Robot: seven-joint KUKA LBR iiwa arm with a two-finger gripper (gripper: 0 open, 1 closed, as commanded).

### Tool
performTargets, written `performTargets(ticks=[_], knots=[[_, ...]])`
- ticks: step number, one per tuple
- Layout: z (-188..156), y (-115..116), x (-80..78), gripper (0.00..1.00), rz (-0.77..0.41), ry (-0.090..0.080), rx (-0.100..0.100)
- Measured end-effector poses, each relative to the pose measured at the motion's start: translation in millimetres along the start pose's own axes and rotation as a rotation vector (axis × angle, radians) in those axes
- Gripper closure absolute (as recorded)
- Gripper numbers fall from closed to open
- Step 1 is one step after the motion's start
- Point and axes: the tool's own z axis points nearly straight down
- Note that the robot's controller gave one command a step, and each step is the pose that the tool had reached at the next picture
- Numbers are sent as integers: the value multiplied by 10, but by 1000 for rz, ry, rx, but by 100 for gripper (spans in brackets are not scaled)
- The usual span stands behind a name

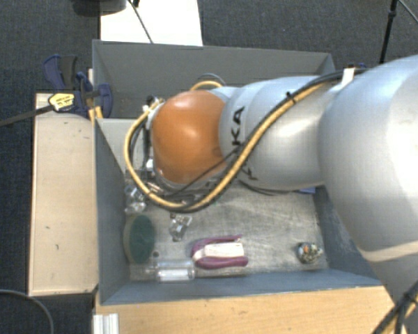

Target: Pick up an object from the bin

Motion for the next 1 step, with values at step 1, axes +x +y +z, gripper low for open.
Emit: performTargets(ticks=[1], knots=[[315, 125, 96, 0, -104, -2, 0]])
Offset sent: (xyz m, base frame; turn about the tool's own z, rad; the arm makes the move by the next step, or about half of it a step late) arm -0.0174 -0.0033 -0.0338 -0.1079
